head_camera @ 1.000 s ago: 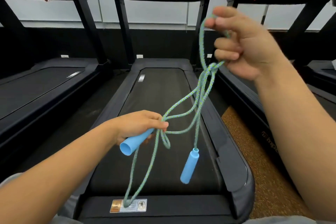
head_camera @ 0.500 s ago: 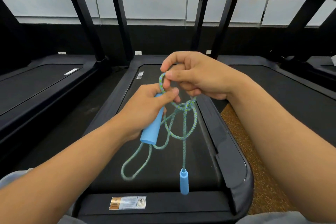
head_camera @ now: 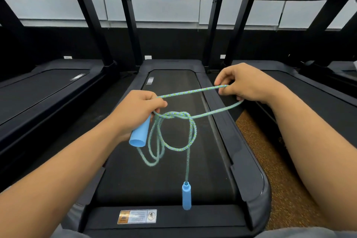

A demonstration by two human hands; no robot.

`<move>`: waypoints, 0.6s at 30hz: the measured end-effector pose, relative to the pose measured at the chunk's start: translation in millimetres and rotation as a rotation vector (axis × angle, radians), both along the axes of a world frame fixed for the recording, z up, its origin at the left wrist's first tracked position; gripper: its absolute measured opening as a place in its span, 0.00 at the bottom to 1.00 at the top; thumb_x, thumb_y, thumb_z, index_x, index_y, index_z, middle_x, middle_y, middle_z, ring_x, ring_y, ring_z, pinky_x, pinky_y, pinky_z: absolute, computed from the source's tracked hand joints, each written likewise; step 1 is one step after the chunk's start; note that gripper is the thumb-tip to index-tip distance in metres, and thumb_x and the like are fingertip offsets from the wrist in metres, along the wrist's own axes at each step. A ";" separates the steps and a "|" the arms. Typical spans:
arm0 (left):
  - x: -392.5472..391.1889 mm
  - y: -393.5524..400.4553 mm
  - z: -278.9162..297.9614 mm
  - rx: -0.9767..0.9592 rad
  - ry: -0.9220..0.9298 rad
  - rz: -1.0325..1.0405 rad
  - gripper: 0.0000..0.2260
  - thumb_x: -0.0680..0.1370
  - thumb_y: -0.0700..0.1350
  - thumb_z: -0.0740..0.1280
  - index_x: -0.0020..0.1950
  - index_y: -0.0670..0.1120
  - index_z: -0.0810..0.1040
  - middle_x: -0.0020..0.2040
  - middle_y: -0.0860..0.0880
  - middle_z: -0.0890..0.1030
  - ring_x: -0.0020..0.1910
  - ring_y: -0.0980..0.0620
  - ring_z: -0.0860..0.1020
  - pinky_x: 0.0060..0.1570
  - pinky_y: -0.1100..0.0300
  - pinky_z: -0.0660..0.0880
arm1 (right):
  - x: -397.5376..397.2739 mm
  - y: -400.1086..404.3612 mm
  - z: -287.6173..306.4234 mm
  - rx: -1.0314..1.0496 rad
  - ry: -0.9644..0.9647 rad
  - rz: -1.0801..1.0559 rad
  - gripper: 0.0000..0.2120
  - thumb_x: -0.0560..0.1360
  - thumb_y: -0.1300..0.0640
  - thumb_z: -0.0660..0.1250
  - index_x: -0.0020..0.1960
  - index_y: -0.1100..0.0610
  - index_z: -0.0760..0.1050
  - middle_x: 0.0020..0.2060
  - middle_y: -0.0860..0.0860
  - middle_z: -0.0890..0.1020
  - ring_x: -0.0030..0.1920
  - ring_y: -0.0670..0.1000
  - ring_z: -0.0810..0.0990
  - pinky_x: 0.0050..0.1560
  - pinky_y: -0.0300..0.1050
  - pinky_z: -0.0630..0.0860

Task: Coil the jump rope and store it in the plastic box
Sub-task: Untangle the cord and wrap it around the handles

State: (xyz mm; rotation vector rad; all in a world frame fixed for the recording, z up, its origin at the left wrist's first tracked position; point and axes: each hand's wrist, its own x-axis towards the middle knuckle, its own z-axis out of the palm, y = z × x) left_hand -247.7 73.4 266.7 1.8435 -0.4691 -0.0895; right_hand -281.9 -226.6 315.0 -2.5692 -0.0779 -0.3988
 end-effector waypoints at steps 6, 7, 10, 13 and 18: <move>22.0 19.9 2.4 -0.099 0.049 0.140 0.16 0.75 0.41 0.73 0.31 0.44 0.72 0.28 0.45 0.70 0.24 0.50 0.69 0.27 0.62 0.66 | 10.7 -46.7 -27.8 0.094 -0.122 -0.271 0.06 0.76 0.60 0.74 0.43 0.51 0.81 0.37 0.51 0.83 0.29 0.46 0.77 0.34 0.43 0.75; 25.9 22.9 2.5 -0.130 0.061 0.158 0.15 0.75 0.41 0.73 0.31 0.44 0.72 0.28 0.45 0.70 0.24 0.50 0.69 0.28 0.62 0.67 | 12.7 -52.1 -35.1 0.171 -0.134 -0.313 0.05 0.77 0.59 0.74 0.43 0.52 0.80 0.38 0.52 0.83 0.29 0.48 0.77 0.32 0.44 0.76; 34.3 27.5 3.3 -0.261 0.134 0.162 0.11 0.76 0.41 0.72 0.36 0.43 0.75 0.32 0.47 0.73 0.27 0.50 0.68 0.27 0.61 0.68 | 17.6 -57.5 -56.8 0.538 -0.097 -0.377 0.06 0.80 0.57 0.71 0.45 0.56 0.78 0.41 0.56 0.83 0.28 0.48 0.75 0.26 0.40 0.76; 32.4 21.0 8.6 -0.370 0.244 0.087 0.10 0.78 0.41 0.70 0.38 0.45 0.75 0.33 0.48 0.72 0.26 0.51 0.67 0.23 0.63 0.67 | 21.6 -51.6 -74.3 0.744 0.077 -0.389 0.11 0.82 0.49 0.68 0.48 0.57 0.76 0.39 0.56 0.80 0.27 0.47 0.72 0.22 0.36 0.73; 27.8 7.0 23.7 -0.495 0.383 -0.082 0.21 0.80 0.45 0.69 0.26 0.50 0.73 0.31 0.50 0.70 0.27 0.52 0.65 0.23 0.63 0.63 | 25.6 -28.8 -89.4 0.698 0.362 -0.260 0.21 0.78 0.41 0.70 0.54 0.61 0.77 0.37 0.56 0.81 0.26 0.47 0.74 0.26 0.39 0.74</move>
